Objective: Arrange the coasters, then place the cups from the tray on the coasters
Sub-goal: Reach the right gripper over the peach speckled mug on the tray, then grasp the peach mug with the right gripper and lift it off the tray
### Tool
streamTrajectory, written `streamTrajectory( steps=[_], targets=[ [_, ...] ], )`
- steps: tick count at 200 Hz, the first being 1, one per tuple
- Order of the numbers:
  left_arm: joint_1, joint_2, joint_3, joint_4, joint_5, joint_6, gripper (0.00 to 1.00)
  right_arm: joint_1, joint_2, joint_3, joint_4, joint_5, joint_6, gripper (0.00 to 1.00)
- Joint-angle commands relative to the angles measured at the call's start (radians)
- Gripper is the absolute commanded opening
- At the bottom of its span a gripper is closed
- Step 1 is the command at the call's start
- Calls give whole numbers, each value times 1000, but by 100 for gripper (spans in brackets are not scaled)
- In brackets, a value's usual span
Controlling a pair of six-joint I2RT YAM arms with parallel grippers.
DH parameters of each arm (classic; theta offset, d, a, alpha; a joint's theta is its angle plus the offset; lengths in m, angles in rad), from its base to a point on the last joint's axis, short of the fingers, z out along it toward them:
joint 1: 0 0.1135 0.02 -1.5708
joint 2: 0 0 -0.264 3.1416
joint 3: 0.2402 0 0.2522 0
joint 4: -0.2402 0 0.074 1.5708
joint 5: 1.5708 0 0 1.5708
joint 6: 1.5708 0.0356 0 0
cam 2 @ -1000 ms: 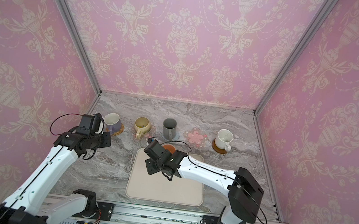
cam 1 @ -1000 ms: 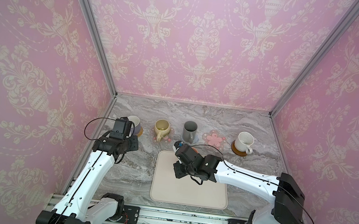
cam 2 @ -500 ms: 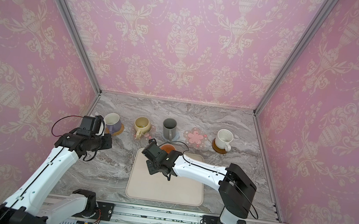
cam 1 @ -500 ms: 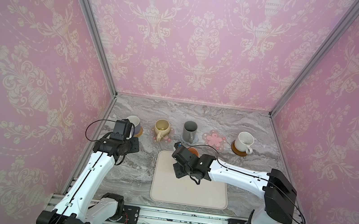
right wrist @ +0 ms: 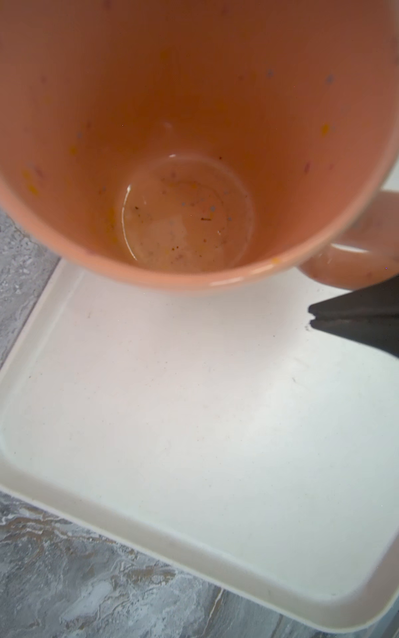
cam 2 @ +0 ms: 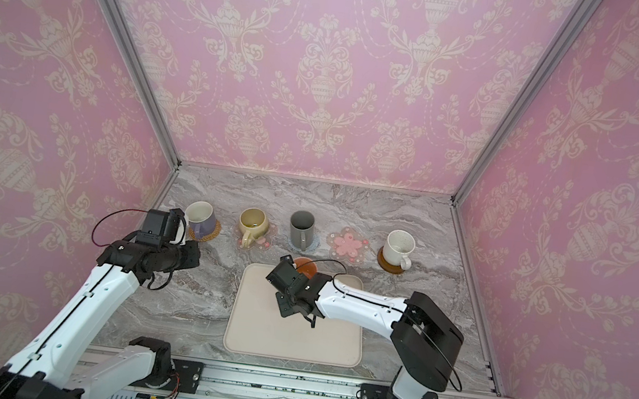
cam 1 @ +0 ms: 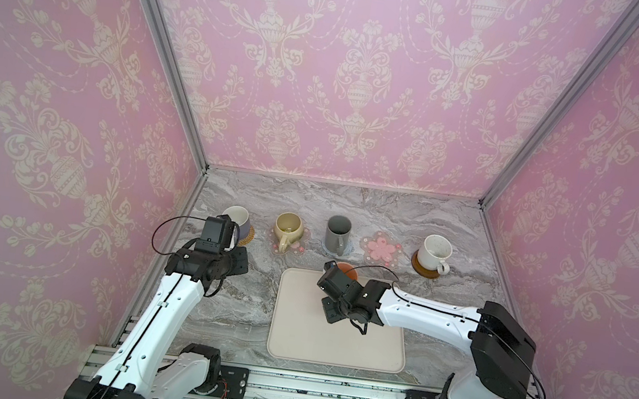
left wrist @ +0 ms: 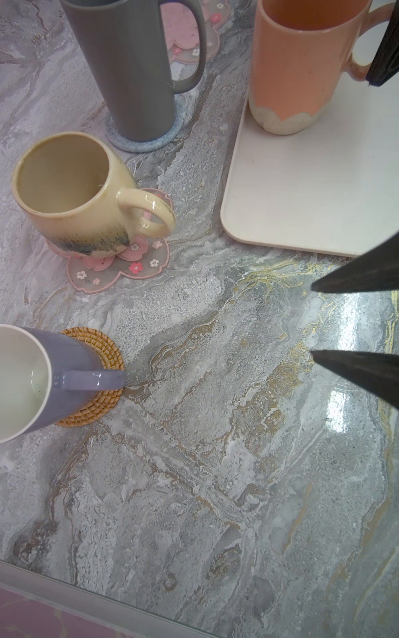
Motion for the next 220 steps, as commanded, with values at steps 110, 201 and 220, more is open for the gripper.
streamTrajectory(
  steps=[110,201,220],
  targets=[
    [-11,-49,-30,-11,47,-47,32,-97,-274,-132,-100,127,-34,10],
    [-37,-40,-23,-23,45,-60,33,-129,-432,-199,-167,126,-124,43],
    [-47,-40,-21,-24,42,-65,33,-147,-438,-209,-161,84,-151,45]
  ],
)
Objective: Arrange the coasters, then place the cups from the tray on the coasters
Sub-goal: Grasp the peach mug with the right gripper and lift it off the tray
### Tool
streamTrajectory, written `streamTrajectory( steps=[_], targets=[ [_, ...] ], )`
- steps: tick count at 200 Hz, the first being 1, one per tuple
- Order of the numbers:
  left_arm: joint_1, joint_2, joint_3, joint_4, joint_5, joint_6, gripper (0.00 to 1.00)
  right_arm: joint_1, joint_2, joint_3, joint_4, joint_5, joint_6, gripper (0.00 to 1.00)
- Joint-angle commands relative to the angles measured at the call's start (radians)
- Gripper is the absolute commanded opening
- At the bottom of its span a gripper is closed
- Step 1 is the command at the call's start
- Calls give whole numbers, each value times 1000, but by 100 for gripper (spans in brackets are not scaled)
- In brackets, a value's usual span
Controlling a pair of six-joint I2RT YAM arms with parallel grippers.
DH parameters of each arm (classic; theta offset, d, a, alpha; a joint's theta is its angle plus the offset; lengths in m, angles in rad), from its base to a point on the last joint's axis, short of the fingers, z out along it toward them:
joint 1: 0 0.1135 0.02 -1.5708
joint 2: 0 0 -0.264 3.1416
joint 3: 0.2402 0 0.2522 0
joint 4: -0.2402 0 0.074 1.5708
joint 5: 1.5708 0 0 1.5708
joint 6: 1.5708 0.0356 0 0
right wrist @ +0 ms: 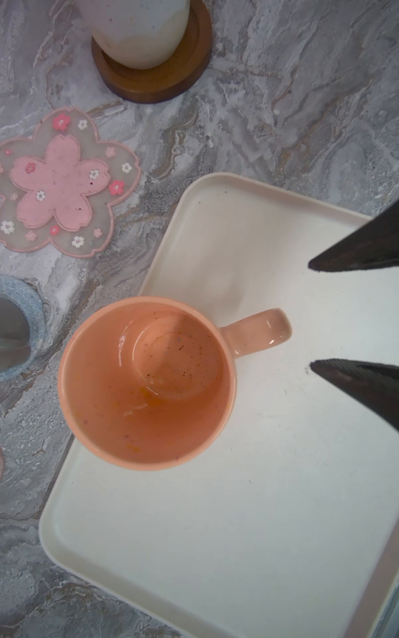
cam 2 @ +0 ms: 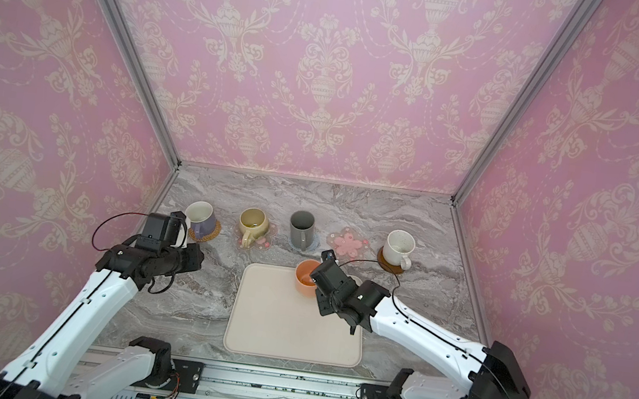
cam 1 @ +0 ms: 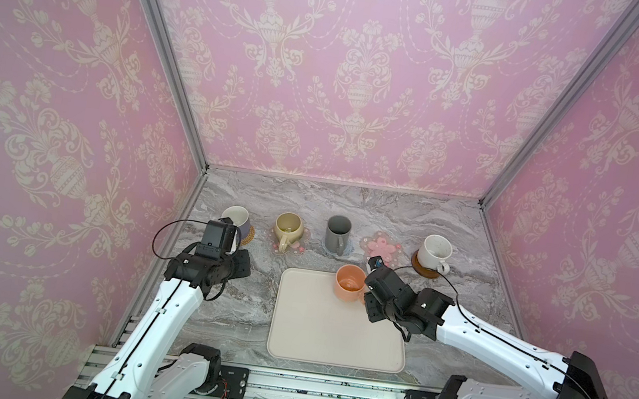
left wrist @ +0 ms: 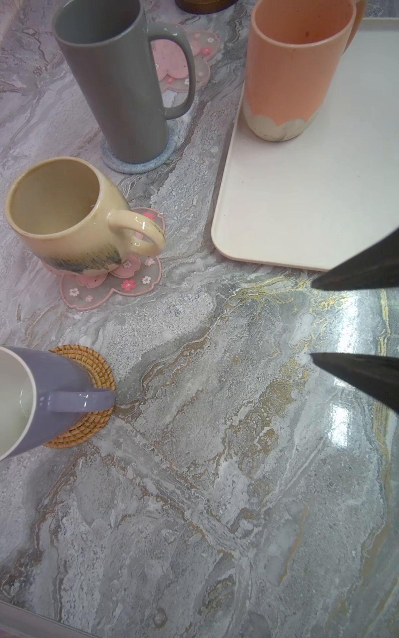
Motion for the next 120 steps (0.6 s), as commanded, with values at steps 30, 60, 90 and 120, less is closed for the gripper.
streamTrajectory(
  steps=[30,60,90,120],
  targets=[
    [-30,-6,2,-36,2,-34,34,-27,9,-3,-6,-93,-103,47],
    [-40,-14,0,-43,-8,-38,34,-29,60,13,11,-94,-123,47],
    [-42,-13,-1,-50,-16,-35,34,-46,99,32,41,-110,-161,47],
    [-43,-4,-4,-47,-17,-36,35,-72,132,54,60,-126,-179,47]
  ],
)
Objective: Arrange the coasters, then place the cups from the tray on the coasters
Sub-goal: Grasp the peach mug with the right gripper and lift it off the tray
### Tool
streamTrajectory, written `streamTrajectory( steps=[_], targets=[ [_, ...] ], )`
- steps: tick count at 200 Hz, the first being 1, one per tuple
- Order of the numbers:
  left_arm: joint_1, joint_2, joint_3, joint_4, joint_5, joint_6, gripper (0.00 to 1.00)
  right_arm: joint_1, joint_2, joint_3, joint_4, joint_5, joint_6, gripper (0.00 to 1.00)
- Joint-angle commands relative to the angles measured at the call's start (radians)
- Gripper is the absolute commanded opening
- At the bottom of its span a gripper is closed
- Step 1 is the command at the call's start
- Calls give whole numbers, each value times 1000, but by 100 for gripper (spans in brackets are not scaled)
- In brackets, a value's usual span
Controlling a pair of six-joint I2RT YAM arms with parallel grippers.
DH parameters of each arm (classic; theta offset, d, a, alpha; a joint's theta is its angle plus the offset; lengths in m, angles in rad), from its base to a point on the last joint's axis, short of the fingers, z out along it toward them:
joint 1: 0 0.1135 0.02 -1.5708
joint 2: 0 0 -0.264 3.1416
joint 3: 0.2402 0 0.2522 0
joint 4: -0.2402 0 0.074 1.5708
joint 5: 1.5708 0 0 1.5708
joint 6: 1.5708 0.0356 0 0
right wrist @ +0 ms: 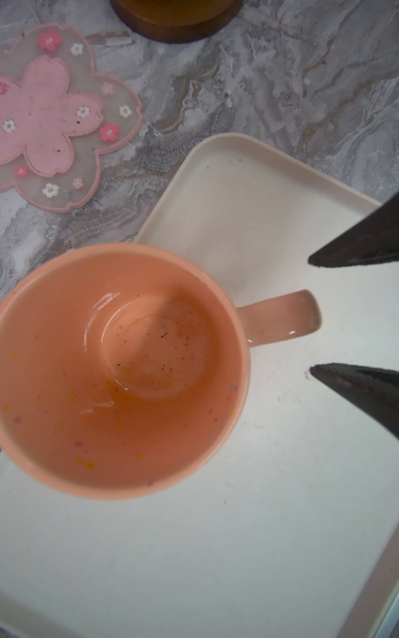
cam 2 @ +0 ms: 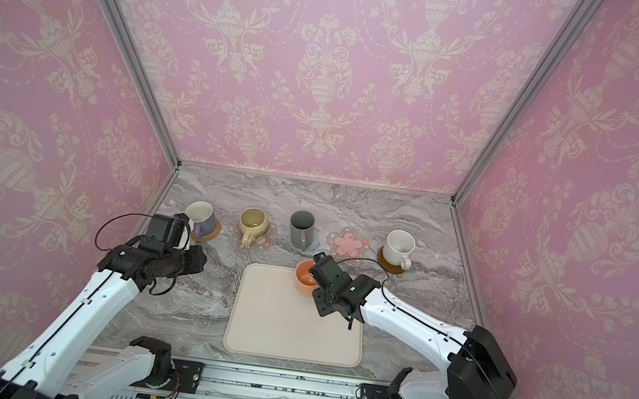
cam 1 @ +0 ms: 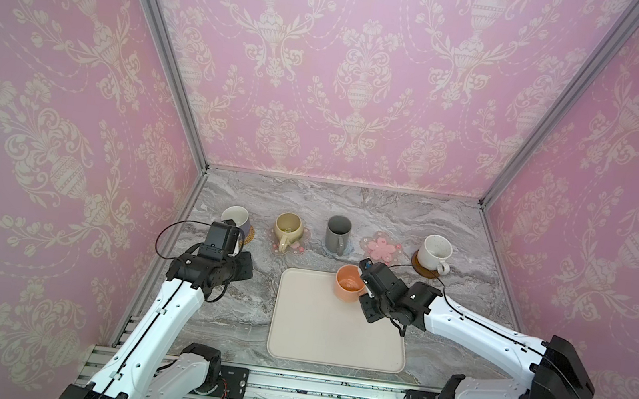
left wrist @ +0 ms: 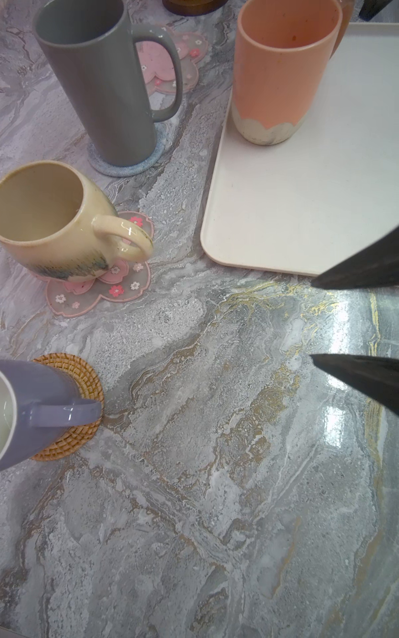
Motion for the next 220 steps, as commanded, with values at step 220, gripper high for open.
streamTrajectory(
  steps=[220],
  targets=[
    [-12,-11,-69,-12,-32,-25,35,-74,107,17,126,-103,-4,12]
  ],
)
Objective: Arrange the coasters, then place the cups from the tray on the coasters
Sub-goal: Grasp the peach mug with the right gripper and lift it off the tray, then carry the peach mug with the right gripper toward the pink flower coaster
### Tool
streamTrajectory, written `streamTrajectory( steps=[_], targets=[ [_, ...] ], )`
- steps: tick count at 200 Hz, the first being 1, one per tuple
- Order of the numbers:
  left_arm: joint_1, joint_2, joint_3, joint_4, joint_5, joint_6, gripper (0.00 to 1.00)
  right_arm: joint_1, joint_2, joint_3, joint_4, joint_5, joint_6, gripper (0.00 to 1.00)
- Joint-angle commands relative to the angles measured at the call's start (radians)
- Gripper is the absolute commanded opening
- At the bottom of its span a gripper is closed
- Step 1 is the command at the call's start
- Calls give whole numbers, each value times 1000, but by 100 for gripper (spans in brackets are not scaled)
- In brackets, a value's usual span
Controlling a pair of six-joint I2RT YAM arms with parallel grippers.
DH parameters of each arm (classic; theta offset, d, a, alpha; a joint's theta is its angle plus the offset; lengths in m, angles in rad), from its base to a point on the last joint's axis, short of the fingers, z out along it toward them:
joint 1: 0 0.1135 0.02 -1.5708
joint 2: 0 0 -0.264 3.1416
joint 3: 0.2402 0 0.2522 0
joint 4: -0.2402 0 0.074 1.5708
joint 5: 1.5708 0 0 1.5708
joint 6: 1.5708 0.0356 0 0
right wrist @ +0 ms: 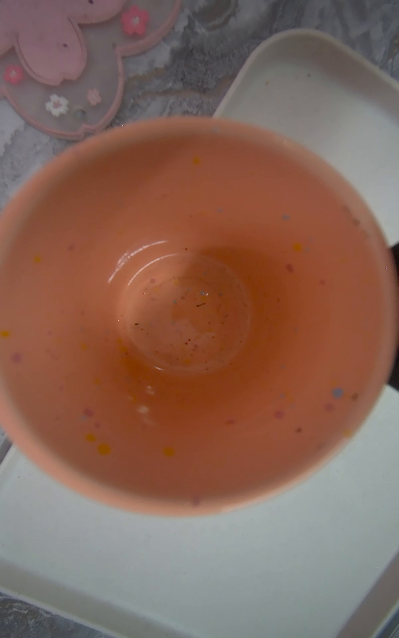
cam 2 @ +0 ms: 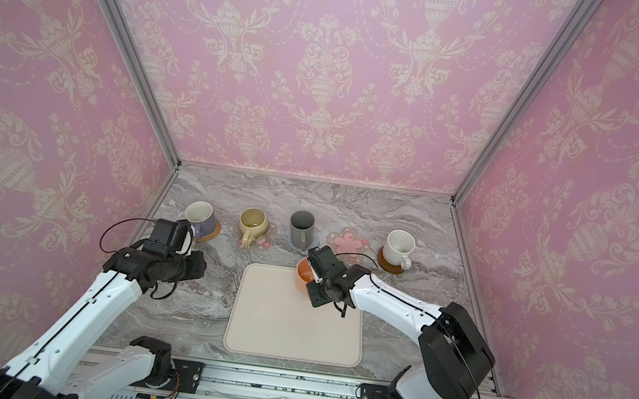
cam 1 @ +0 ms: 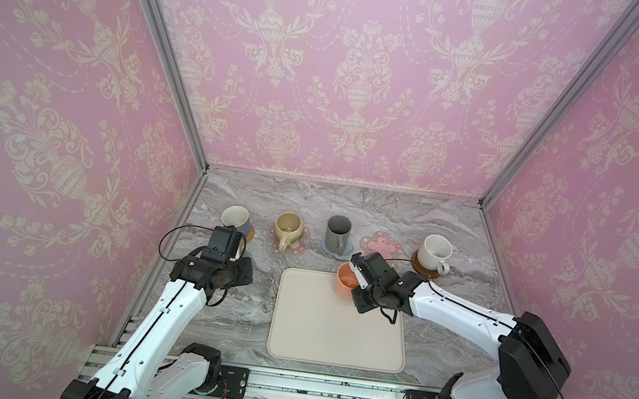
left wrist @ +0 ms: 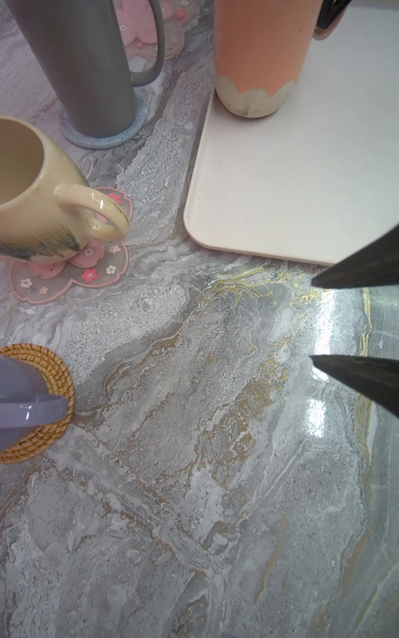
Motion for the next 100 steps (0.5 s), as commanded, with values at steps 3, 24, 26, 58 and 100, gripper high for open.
streamTrajectory(
  steps=[3,24,26,58,100],
  targets=[
    [-7,-13,-21,-9,-19,-25,35,-3,-47,-21,8,59,20,12],
    [-7,-12,-33,1,-10,-32,35,-3,-77,-27,-13,101,20,4],
    [-6,-11,-34,2,-9,-32,35,-3,-81,-28,-14,104,22,4],
    [-6,-14,-41,6,-5,-36,35,-10,-149,-51,-49,157,36,0],
    [-7,-14,-50,14,-1,-44,35,-44,-254,-101,-59,172,45,0]
  ],
)
